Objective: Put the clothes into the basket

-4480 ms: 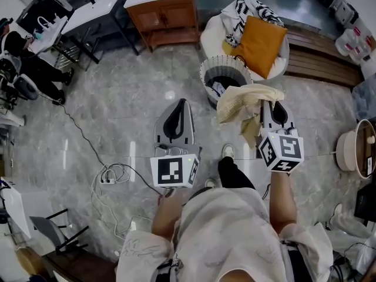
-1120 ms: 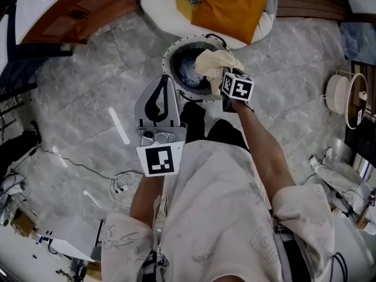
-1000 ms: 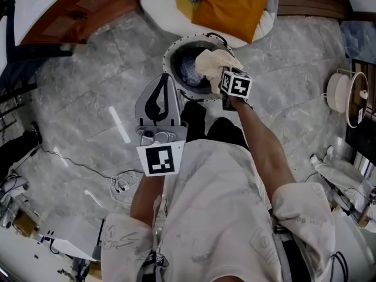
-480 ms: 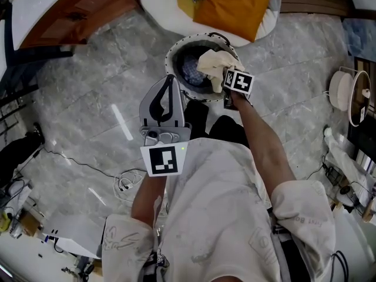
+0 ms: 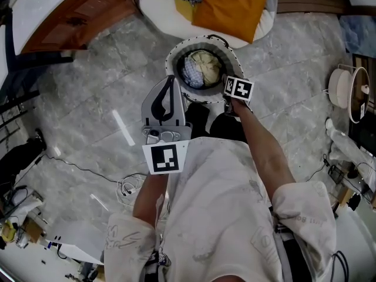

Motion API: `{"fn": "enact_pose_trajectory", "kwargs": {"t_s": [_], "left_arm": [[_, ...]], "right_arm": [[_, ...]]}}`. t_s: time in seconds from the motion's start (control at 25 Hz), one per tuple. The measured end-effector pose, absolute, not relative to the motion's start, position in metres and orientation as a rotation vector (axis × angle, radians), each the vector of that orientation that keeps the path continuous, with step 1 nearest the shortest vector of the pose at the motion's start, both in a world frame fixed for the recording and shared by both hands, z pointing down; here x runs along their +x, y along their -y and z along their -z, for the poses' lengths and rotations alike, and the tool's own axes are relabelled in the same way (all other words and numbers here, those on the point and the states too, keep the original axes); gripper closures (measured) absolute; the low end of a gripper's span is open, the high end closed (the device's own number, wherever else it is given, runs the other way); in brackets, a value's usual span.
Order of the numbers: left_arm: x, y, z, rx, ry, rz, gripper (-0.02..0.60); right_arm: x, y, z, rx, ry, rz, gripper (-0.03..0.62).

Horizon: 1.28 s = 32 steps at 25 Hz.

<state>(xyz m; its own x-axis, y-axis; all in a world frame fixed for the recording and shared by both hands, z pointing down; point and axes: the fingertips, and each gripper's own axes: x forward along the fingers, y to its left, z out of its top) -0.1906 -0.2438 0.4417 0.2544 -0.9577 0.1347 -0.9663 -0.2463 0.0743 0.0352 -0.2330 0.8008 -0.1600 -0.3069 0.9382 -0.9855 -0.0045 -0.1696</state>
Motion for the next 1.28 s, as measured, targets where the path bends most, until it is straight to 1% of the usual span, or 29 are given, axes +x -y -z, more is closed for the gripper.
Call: {"fn": "enact_pose_trajectory", "kwargs": {"t_s": [0.4, 0.64, 1.0, 1.28], "left_arm": [[-0.19, 0.247, -0.433, 2.386, 1.841, -0.06, 0.581], [-0.183, 0.252, -0.424, 2.383, 1.872, -0.048, 0.581], [-0.17, 0.267, -0.398, 2.403, 1.923, -0.02, 0.581], [-0.172, 0.273, -0.371, 2.424, 1.968, 0.01, 0.581]], "right_arm": [[0.005, 0.251, -0.718, 1.437, 1.857, -1.124, 0.421], [0.0, 0.275, -0.643, 1.457, 2.067, -0.996, 0.419], [-0.005, 0.315, -0.501, 1.517, 2.374, -0.55, 0.41], [-0.006, 0.321, -0.394, 1.635, 2.489, -0.104, 0.407]]}}
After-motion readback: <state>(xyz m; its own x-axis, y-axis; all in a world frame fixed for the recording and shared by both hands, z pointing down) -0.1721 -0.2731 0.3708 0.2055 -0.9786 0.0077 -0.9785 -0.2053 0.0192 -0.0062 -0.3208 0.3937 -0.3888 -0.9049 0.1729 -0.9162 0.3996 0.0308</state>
